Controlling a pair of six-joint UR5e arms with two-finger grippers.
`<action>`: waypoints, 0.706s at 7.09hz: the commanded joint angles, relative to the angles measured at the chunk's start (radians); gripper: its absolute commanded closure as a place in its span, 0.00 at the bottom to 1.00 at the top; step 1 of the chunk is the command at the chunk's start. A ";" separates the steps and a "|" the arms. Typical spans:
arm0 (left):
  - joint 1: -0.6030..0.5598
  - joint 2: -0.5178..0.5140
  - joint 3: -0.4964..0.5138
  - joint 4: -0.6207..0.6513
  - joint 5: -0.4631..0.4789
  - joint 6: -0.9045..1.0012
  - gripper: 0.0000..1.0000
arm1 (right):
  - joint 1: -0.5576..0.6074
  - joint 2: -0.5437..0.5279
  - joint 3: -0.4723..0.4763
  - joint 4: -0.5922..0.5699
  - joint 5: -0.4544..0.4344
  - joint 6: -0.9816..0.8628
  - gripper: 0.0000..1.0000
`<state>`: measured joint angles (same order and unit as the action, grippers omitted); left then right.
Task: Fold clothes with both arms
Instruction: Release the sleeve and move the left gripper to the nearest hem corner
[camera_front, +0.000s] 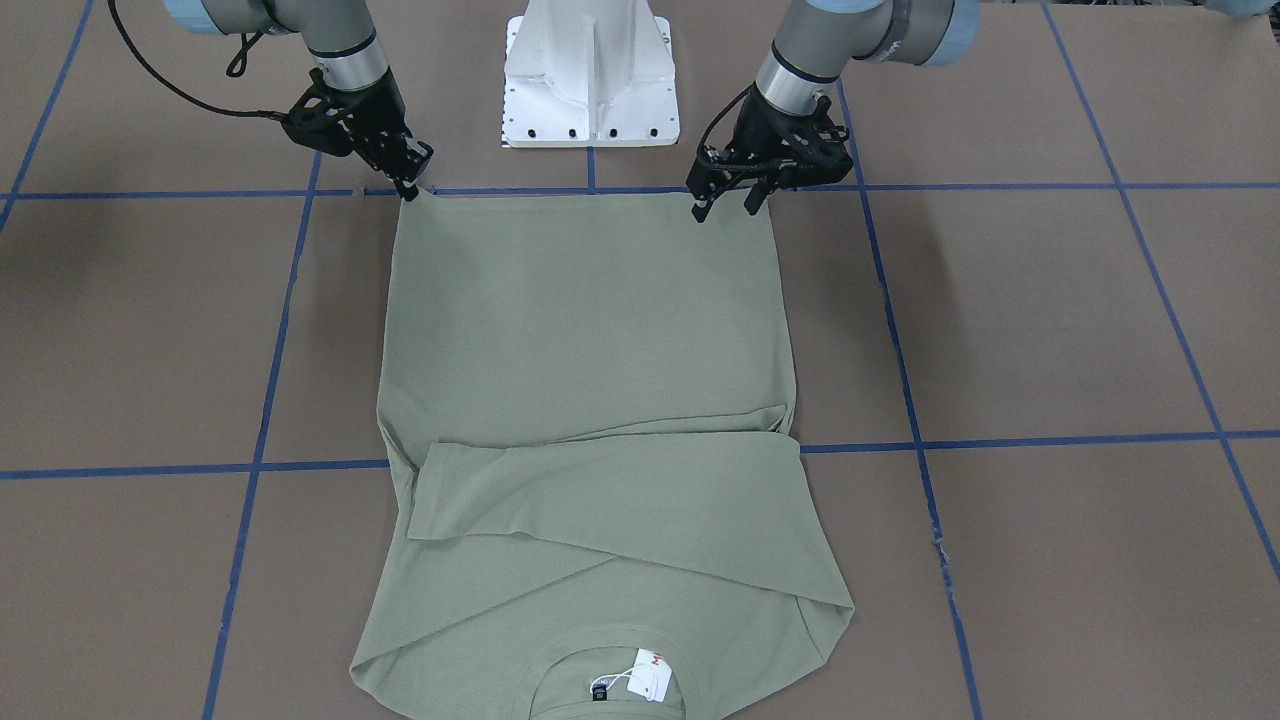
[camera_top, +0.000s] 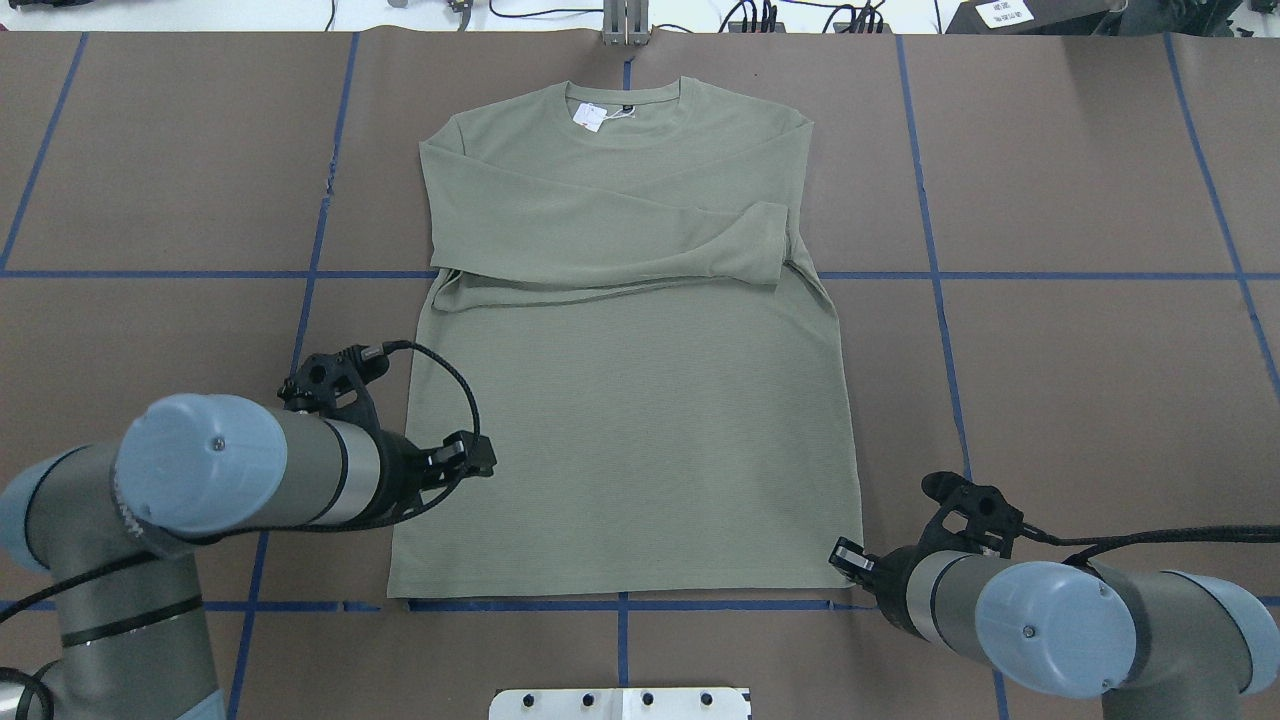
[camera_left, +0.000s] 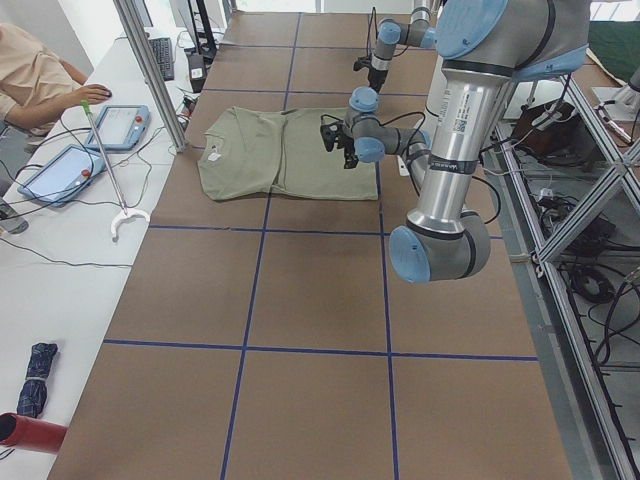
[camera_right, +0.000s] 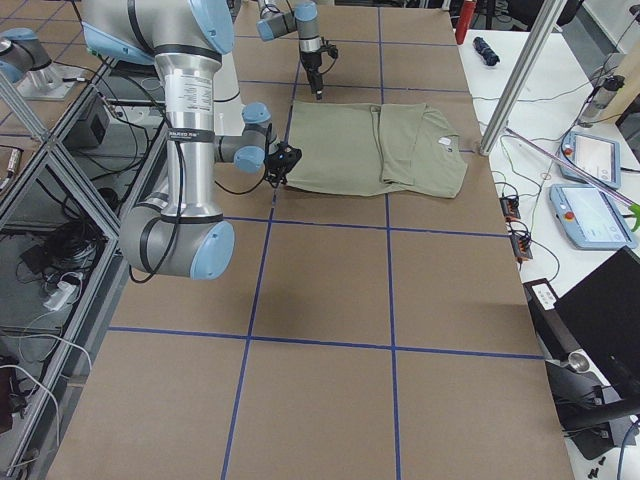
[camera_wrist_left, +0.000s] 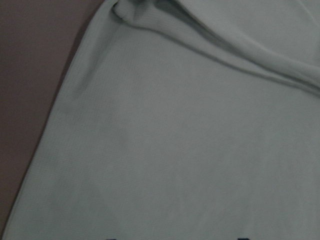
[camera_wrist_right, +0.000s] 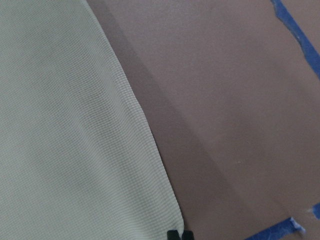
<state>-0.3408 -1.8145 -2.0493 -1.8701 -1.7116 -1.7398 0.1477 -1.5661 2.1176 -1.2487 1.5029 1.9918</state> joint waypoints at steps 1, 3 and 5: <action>0.112 0.064 -0.019 0.038 0.089 -0.068 0.15 | 0.001 0.000 0.002 0.000 0.000 0.001 1.00; 0.180 0.106 -0.015 0.038 0.119 -0.122 0.21 | 0.006 0.000 0.004 0.000 0.000 0.001 1.00; 0.206 0.110 -0.011 0.043 0.173 -0.124 0.23 | 0.007 -0.009 0.016 0.002 0.000 0.001 1.00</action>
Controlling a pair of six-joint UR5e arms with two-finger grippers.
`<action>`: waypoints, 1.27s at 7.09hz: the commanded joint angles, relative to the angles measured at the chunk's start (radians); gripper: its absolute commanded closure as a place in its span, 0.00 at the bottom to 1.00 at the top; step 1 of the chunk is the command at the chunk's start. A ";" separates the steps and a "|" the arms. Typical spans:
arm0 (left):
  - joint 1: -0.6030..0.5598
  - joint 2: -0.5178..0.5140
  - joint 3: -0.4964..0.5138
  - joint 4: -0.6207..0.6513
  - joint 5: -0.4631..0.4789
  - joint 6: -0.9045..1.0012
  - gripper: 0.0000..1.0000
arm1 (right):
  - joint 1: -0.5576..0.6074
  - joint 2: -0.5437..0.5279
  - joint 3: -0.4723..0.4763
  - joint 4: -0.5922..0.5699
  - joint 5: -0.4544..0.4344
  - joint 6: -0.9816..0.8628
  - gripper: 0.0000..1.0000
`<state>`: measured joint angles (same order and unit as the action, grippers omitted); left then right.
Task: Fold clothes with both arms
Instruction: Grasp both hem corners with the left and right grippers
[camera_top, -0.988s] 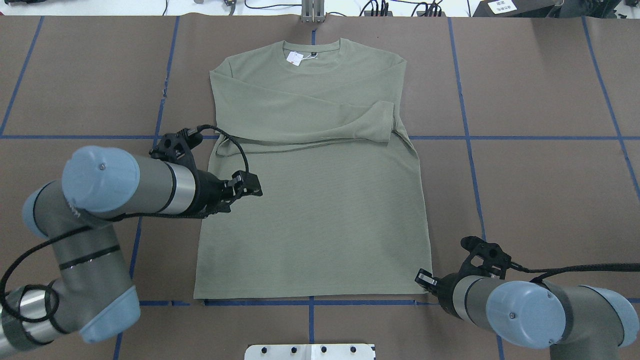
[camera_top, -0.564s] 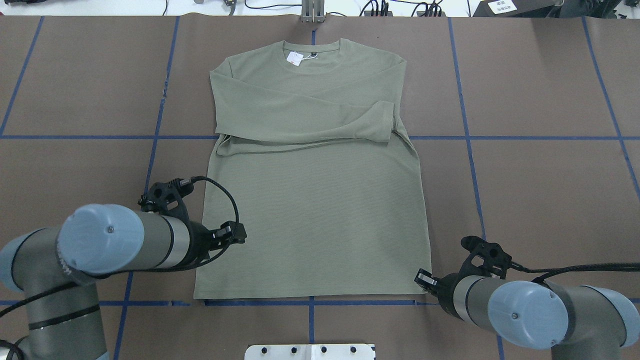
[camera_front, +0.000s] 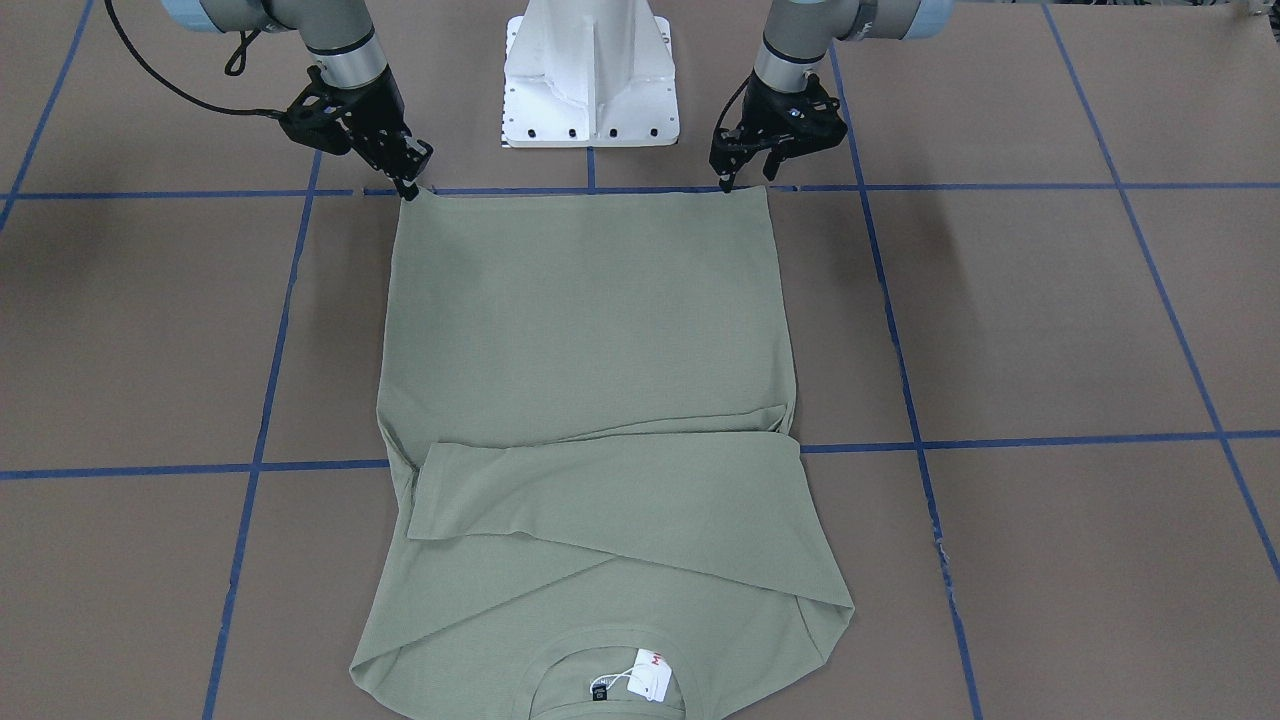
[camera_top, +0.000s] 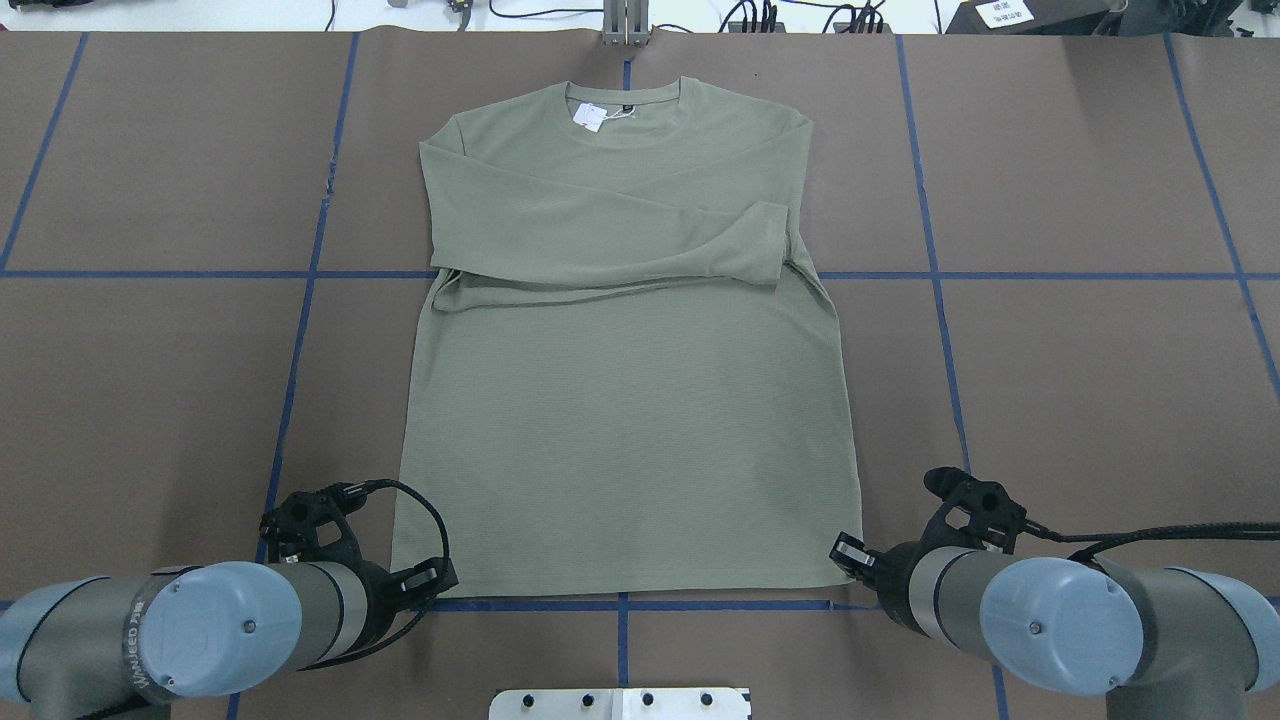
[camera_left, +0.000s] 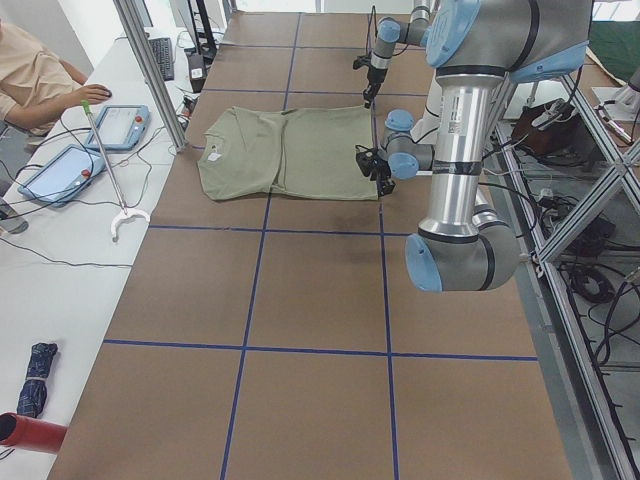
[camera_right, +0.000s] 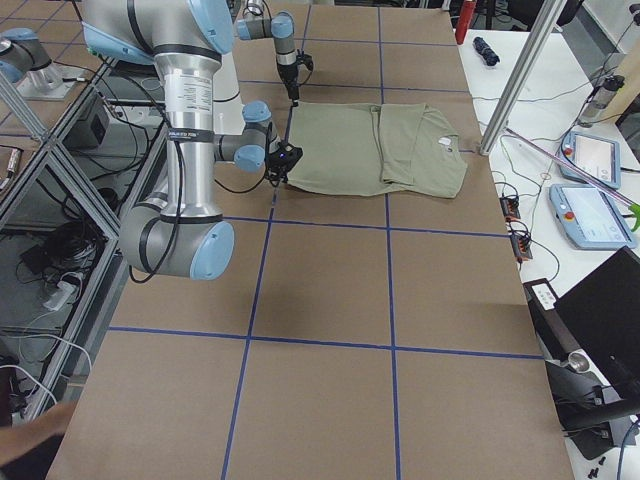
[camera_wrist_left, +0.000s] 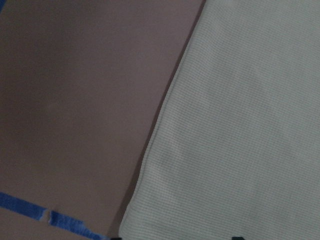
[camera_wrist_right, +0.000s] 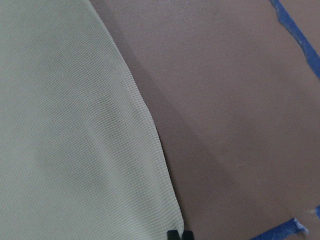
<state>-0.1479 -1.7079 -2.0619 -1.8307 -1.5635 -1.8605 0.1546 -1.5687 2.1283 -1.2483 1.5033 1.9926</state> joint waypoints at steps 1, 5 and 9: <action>0.013 0.005 0.005 0.004 0.026 -0.003 0.26 | 0.002 -0.010 0.005 0.000 0.000 0.000 1.00; 0.013 0.007 0.006 0.011 0.031 -0.003 0.76 | 0.003 -0.010 0.005 0.000 -0.002 0.000 1.00; 0.011 0.022 -0.061 0.039 0.030 -0.006 1.00 | 0.000 -0.051 0.063 0.000 0.000 0.002 1.00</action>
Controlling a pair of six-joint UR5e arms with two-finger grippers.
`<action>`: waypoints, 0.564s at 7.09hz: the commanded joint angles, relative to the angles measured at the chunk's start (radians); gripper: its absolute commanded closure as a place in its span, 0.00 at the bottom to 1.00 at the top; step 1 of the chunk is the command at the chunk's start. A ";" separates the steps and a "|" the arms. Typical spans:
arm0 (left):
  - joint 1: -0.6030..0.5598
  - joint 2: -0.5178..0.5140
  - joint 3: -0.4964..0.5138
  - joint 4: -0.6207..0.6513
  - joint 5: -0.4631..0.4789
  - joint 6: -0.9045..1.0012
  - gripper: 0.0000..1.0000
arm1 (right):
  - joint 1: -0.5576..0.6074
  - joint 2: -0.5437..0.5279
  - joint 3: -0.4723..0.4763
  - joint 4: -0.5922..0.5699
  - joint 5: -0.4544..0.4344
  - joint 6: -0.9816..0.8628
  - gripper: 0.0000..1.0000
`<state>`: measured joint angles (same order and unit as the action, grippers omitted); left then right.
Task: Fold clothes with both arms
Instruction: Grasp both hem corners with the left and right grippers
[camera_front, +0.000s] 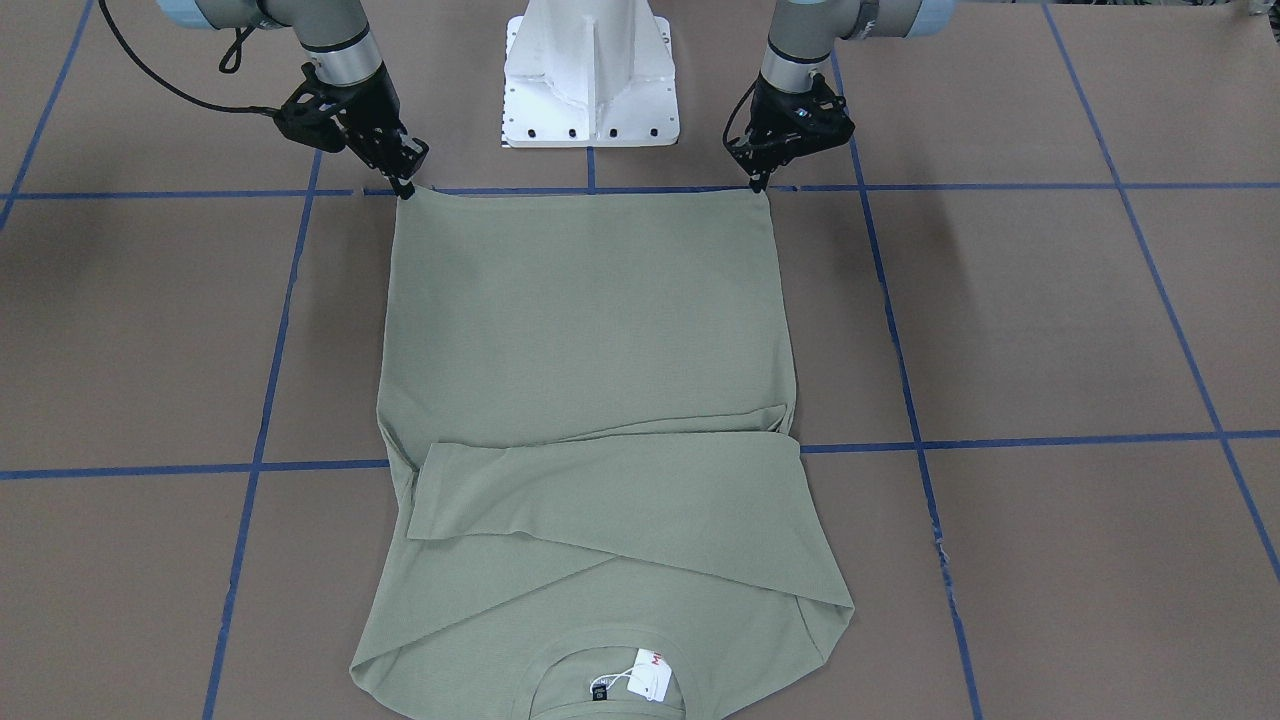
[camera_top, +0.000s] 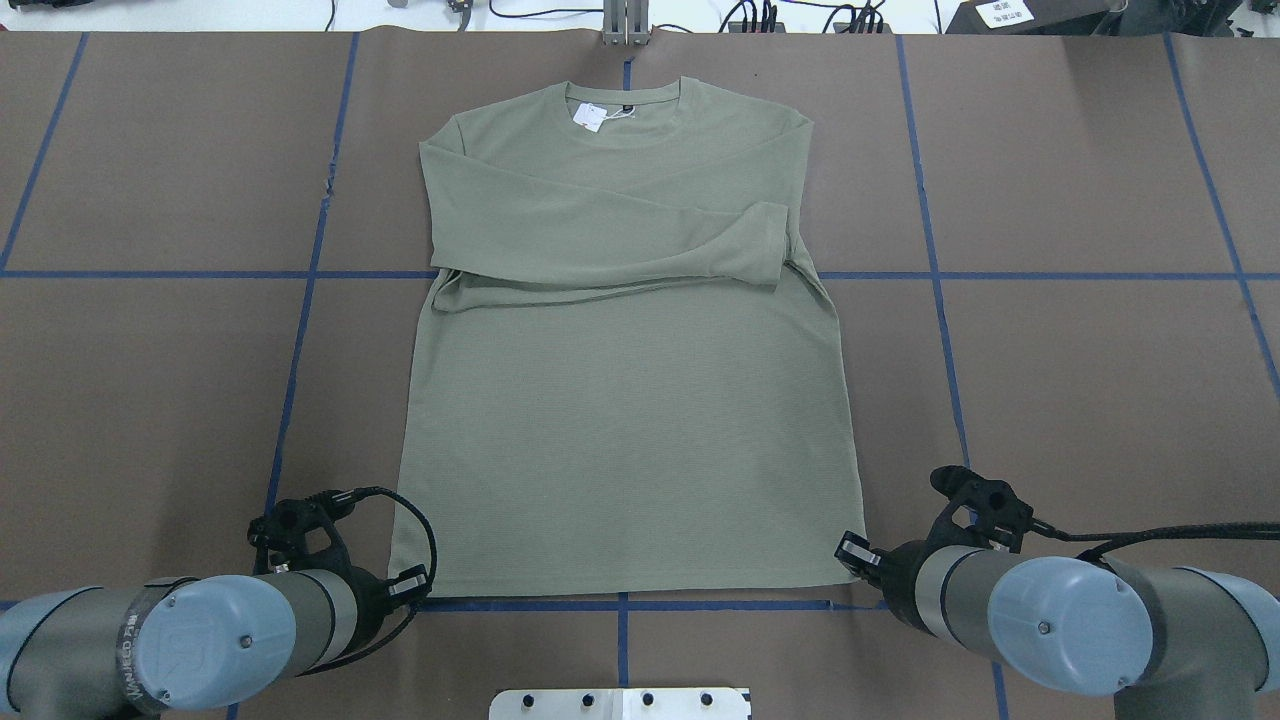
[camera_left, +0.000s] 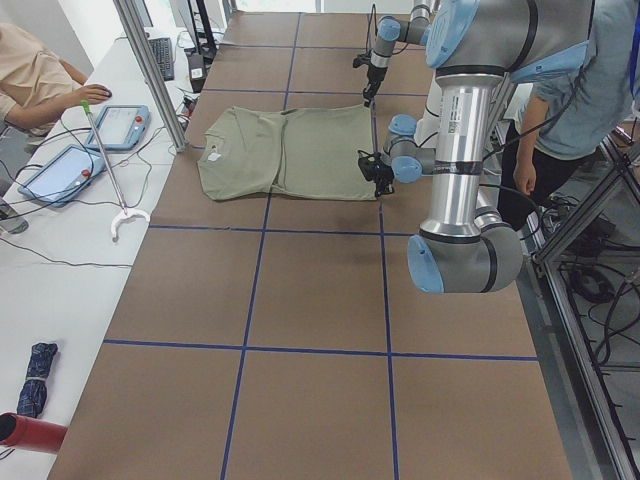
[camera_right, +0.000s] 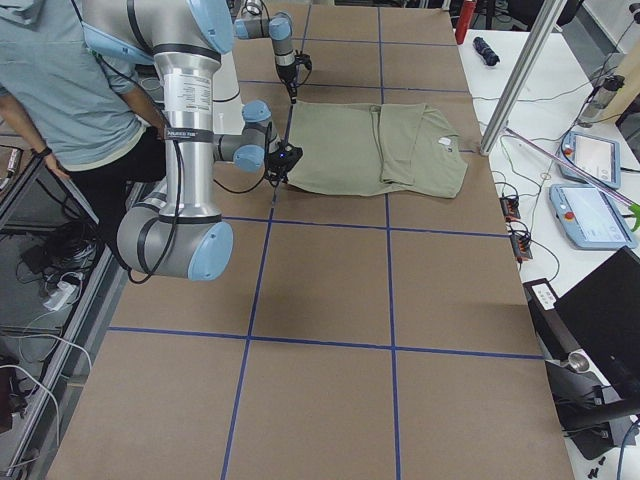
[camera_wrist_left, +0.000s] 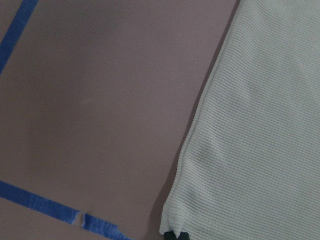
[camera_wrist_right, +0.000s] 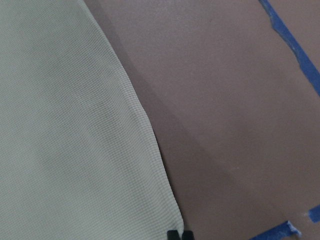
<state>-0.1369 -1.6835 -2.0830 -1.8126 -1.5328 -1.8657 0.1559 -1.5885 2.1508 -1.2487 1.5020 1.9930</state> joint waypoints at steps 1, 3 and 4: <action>0.002 -0.001 -0.131 0.077 -0.007 -0.007 1.00 | -0.003 -0.071 0.087 0.000 0.012 0.006 1.00; 0.057 -0.002 -0.227 0.130 -0.038 -0.078 1.00 | -0.051 -0.097 0.136 0.002 0.026 0.050 1.00; 0.072 -0.001 -0.273 0.131 -0.040 -0.089 1.00 | -0.100 -0.128 0.177 0.002 0.026 0.094 1.00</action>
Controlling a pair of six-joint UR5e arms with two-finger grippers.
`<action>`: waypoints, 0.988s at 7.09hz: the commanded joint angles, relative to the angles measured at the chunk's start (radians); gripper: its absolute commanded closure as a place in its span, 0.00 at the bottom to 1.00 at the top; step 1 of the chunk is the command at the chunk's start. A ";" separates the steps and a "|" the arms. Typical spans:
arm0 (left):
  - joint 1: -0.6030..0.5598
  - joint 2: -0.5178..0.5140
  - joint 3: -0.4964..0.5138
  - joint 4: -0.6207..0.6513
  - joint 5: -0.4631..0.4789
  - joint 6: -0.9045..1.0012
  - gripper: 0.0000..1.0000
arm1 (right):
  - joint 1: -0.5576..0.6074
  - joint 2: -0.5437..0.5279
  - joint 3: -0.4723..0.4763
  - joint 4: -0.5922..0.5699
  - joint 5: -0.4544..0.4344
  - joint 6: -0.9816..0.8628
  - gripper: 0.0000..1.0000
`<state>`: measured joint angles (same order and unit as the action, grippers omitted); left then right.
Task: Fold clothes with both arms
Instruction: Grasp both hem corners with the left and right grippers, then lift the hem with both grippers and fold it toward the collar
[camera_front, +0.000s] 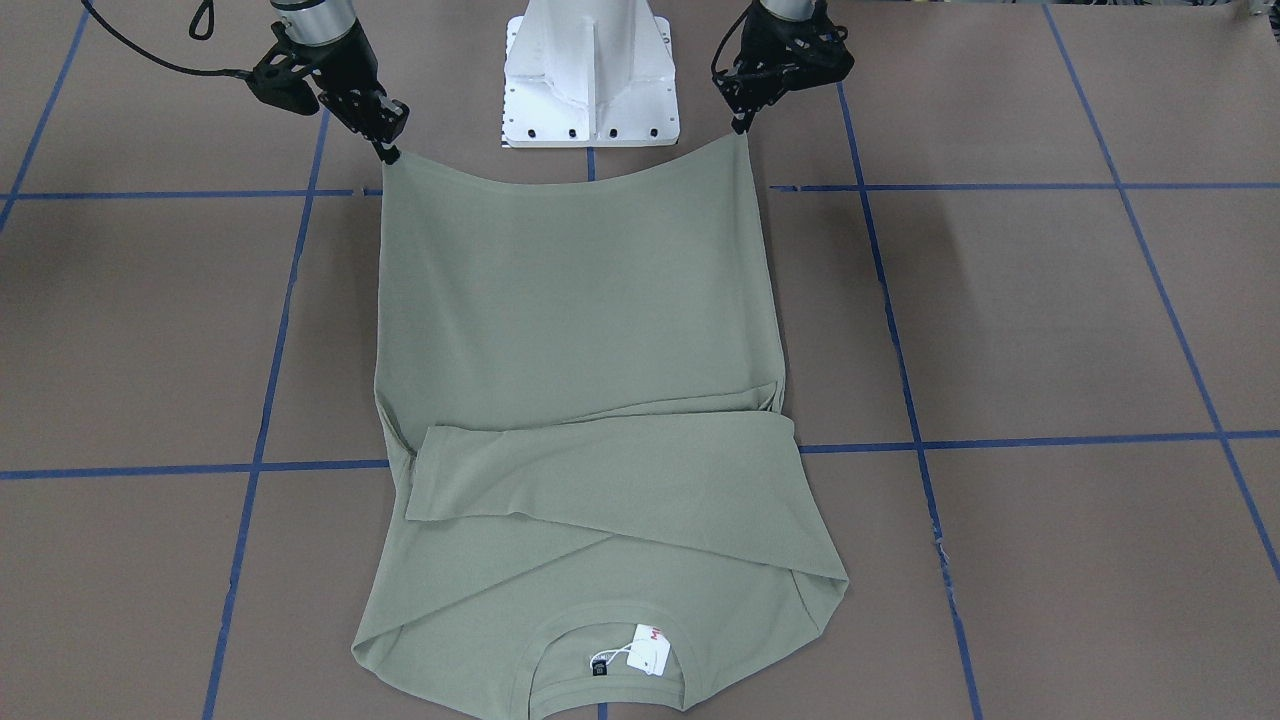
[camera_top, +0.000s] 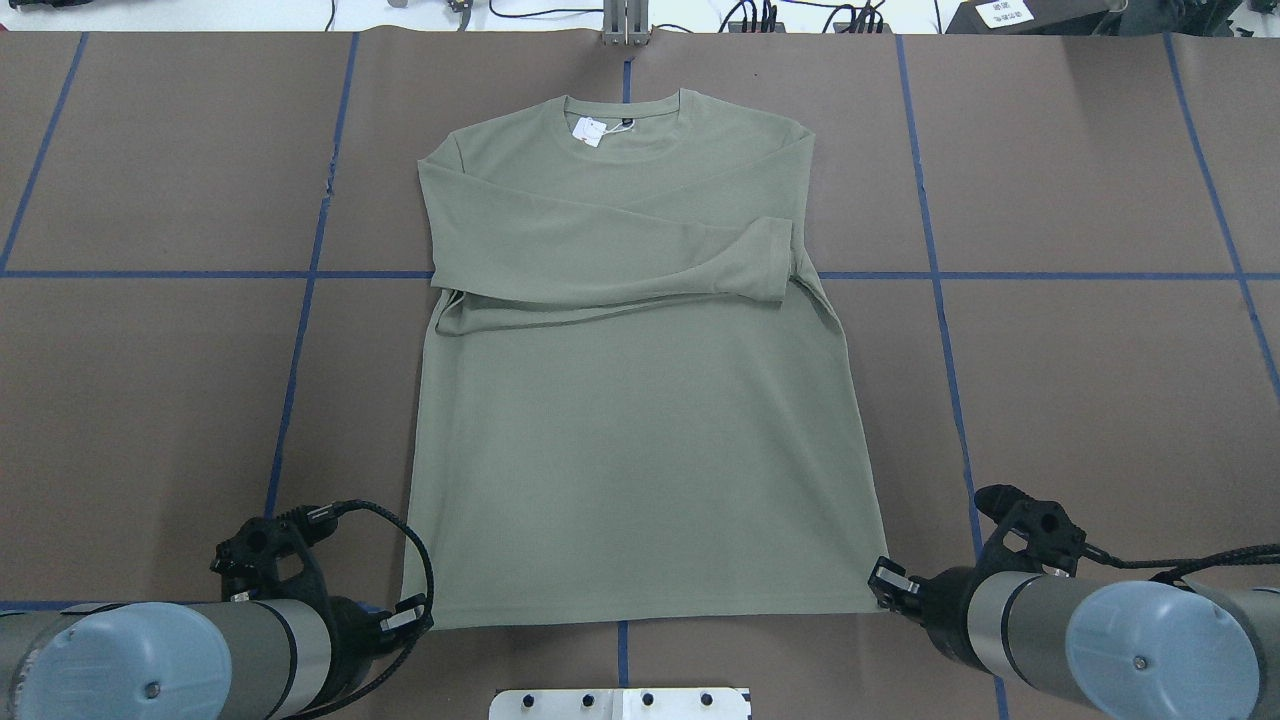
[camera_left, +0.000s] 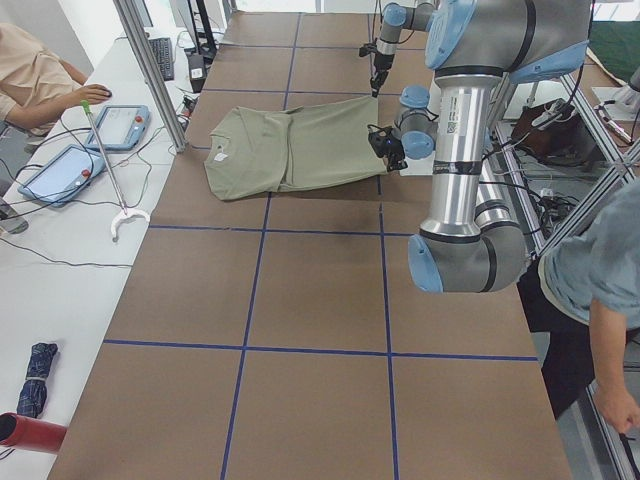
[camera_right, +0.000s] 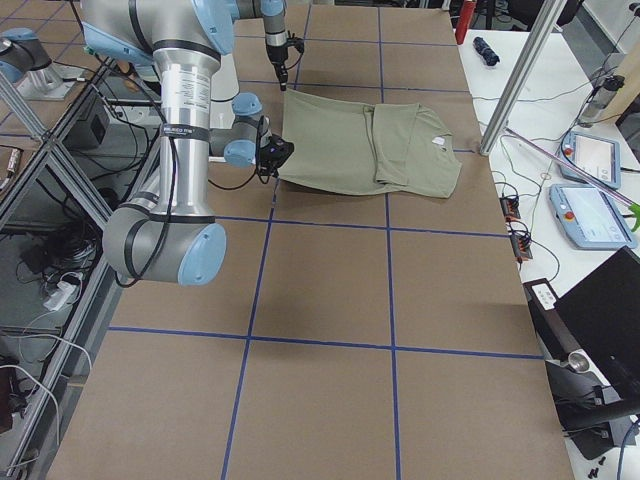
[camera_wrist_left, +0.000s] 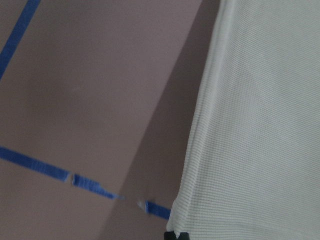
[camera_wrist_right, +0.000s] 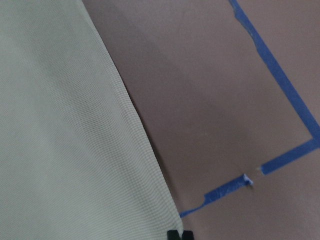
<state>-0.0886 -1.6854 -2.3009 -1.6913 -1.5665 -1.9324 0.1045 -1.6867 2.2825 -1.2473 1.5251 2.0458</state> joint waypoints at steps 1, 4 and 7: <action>0.029 0.000 -0.081 0.010 -0.006 -0.036 1.00 | -0.052 -0.072 0.101 0.000 0.004 0.043 1.00; -0.198 -0.124 -0.031 0.007 -0.038 0.128 1.00 | 0.183 0.044 0.025 -0.001 0.019 -0.095 1.00; -0.510 -0.336 0.282 -0.017 -0.122 0.399 1.00 | 0.473 0.452 -0.274 -0.226 0.132 -0.339 1.00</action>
<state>-0.4892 -1.9687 -2.1168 -1.6952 -1.6690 -1.6364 0.4736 -1.3903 2.1140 -1.3536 1.6284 1.8029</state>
